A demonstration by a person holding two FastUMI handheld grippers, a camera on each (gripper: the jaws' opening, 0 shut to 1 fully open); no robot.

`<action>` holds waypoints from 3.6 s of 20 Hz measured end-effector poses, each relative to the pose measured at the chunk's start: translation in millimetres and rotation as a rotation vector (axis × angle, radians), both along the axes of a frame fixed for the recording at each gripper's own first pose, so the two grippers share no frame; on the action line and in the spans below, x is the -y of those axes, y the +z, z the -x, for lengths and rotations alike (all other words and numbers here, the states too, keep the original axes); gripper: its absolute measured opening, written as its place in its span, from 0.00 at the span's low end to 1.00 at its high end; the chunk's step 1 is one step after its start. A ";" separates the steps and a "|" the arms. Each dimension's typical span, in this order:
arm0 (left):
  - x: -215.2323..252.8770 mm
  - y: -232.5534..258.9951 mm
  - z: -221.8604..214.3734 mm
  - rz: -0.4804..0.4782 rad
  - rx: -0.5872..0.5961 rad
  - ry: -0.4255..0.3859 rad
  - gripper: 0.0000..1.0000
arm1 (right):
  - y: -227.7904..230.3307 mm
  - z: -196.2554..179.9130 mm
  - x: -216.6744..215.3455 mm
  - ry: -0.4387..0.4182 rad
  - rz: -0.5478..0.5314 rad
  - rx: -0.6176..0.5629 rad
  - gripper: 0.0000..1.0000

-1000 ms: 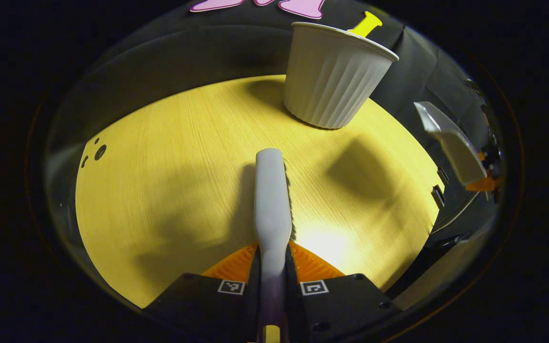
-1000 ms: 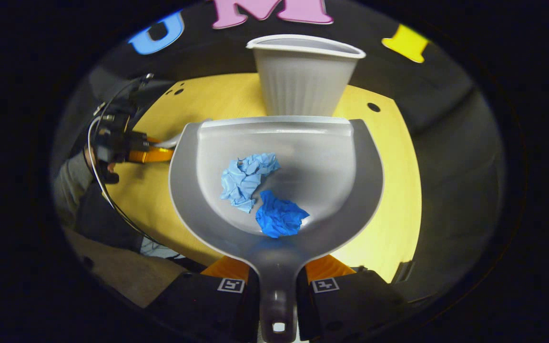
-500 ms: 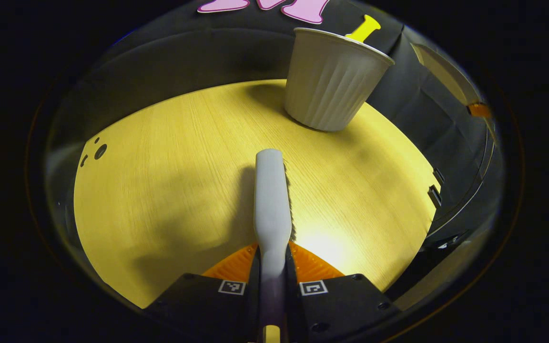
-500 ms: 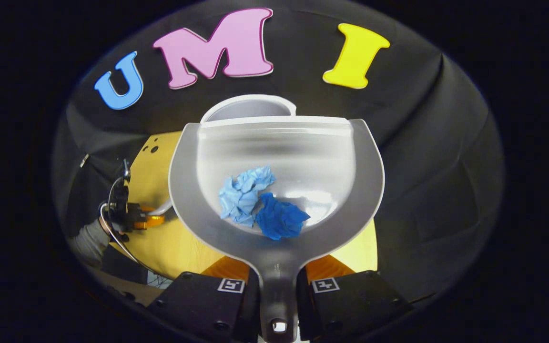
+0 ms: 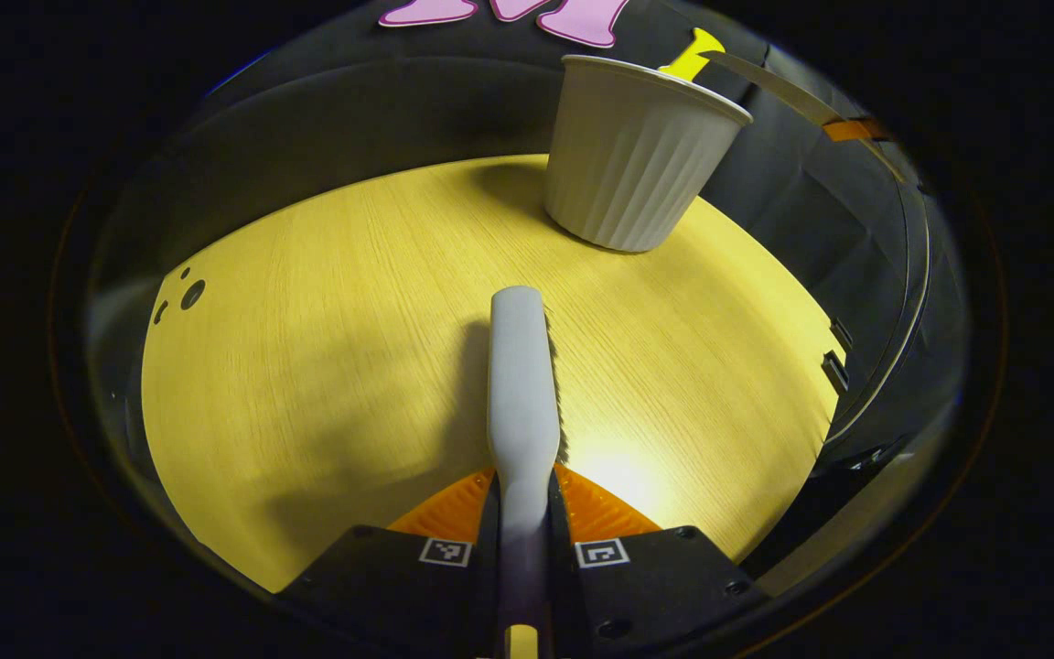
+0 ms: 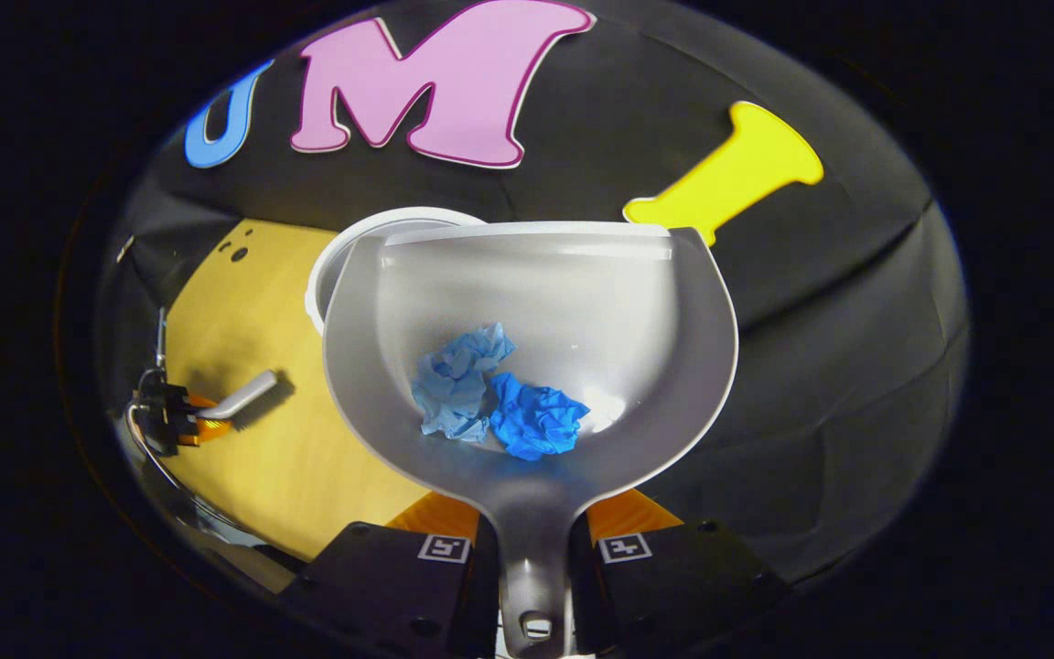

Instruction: Pick up the small broom and dustpan from the desktop, sweep the trash into the dustpan with the broom, and then empty the trash into the garbage bin.

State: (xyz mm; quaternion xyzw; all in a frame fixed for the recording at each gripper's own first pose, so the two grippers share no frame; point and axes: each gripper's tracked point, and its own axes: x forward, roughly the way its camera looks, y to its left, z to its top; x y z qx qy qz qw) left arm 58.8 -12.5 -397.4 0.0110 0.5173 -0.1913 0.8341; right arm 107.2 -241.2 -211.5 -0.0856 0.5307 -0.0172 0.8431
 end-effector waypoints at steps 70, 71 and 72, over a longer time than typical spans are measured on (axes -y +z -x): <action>-46.9 2.7 17.9 -0.199 0.013 0.187 0.26 | -136.2 206.8 -219.6 0.358 -0.333 -0.214 0.36; -48.1 1.9 18.0 -0.211 0.020 0.188 0.27 | -147.7 204.6 -228.3 0.348 -0.348 -0.221 0.36; -49.1 1.3 17.9 -0.229 0.027 0.188 0.27 | -159.0 201.8 -234.3 0.335 -0.356 -0.225 0.36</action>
